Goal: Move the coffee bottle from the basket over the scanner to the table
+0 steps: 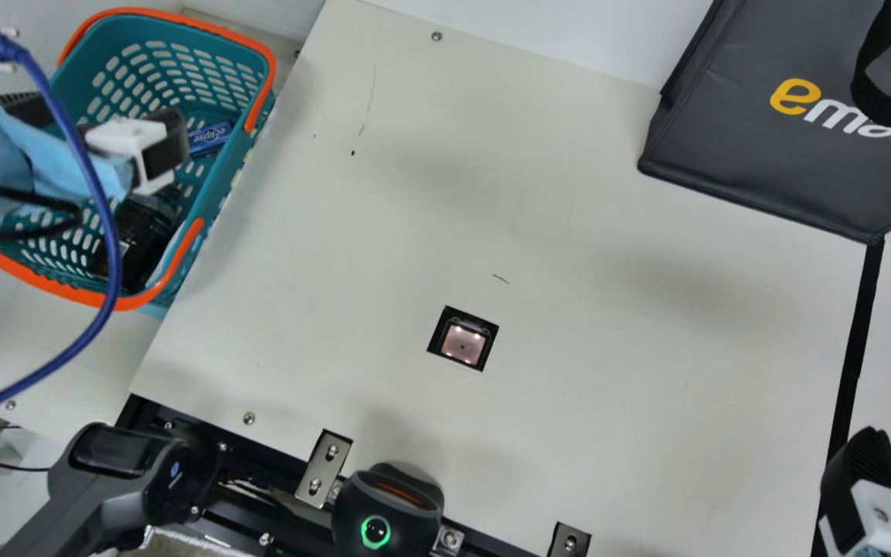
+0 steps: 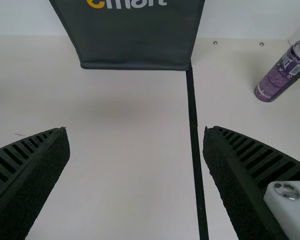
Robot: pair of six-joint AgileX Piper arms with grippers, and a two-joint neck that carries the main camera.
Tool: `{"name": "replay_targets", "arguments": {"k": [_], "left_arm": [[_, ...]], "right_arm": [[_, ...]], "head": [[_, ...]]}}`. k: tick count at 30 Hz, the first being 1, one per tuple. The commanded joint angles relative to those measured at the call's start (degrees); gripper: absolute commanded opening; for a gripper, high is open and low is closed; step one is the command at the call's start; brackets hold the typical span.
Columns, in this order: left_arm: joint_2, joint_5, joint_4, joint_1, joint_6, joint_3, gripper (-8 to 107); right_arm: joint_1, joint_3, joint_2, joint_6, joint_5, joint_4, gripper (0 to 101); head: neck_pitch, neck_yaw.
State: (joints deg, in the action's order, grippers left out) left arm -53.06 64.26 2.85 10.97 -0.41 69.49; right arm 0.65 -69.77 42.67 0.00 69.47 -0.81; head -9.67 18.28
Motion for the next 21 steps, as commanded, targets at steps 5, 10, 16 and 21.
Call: {"name": "replay_targets", "arguments": {"k": [5, 10, 16, 21], "left_arm": [[-6.4, -1.5, 4.4, 12.6, 6.3, 1.3, 90], [-11.7, -3.0, 7.4, 19.7, 12.7, 2.3, 90], [-18.8, -6.0, 9.5, 24.9, 19.2, 2.4, 90], [-24.5, -8.4, 10.3, 26.6, 23.0, 2.8, 90]], "right_arm": [[0.0, 0.0, 0.0, 0.0, 0.0, 0.0, 95], [0.0, 0.0, 0.0, 0.0, 0.0, 0.0, 95], [0.0, 0.0, 0.0, 0.0, 0.0, 0.0, 95], [0.0, 0.0, 0.0, 0.0, 0.0, 0.0, 95]], "head": [[1.7, 0.1], [1.7, 0.1], [1.7, 0.1], [1.7, 0.1]]}}
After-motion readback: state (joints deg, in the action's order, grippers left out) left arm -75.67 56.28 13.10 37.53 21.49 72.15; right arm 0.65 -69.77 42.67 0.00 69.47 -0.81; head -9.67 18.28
